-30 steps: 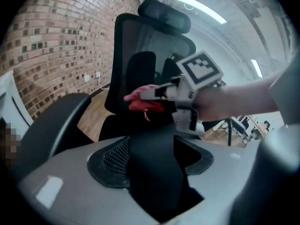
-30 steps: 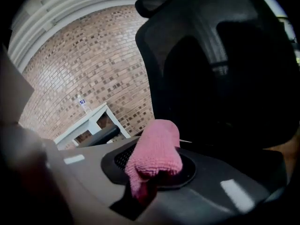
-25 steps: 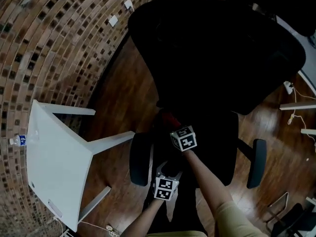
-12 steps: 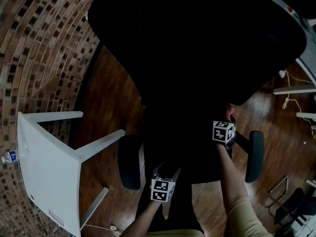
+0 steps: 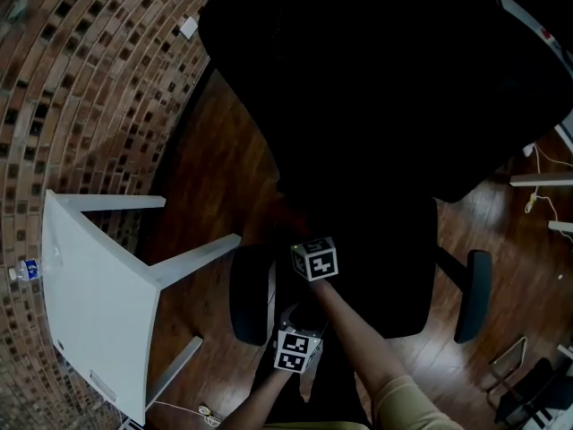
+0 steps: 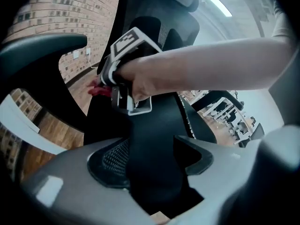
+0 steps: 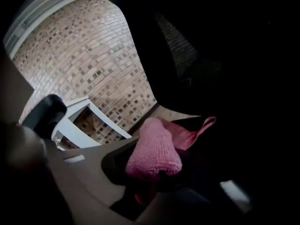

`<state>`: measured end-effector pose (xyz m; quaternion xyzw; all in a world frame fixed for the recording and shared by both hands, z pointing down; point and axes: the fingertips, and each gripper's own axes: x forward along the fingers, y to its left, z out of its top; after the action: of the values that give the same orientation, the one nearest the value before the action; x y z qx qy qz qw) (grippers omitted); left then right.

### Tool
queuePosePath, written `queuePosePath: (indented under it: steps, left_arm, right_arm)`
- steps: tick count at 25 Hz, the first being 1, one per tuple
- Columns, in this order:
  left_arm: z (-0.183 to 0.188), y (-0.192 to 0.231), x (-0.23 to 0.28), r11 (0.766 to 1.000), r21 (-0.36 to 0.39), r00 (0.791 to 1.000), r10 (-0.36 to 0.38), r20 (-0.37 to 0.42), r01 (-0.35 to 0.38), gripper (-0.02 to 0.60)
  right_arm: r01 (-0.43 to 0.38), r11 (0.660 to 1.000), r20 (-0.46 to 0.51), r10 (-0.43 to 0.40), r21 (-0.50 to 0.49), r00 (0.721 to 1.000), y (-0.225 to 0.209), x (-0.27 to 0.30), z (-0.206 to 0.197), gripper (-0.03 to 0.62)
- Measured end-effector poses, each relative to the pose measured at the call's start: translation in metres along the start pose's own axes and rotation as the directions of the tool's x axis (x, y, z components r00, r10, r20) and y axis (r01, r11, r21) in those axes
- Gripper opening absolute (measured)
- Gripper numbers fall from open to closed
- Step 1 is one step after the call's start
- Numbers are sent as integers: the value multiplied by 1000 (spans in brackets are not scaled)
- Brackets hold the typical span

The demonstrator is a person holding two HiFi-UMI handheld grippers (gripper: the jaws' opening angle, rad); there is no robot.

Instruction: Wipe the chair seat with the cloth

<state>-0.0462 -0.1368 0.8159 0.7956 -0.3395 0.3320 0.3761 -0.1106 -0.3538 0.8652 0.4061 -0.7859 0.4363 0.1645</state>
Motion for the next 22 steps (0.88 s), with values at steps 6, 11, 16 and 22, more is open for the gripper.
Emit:
queuePosePath:
  steps: [6,11,16,22]
  left_arm:
    - [-6,1,4,999,1,998,-33,-45,33,299]
    - [2,-29,7,996,12,995,-92,-25,92,299]
    - [-1,-46,3,992,36,992,-123,-41,124,304]
    - [-14,-28,0,994,41,993,-99,-67,102,308]
  right_arm:
    - [351,936,-21,-351,4,936,-140,-76,-14,61]
    - [807,587,-60,-809,-61,584,-299,-251,-16,61]
    - [667,744,-95,-662,34,743,-254,-205,-16,63]
    - [-133,972,-40,143,195,989,-3,-23,-18,63]
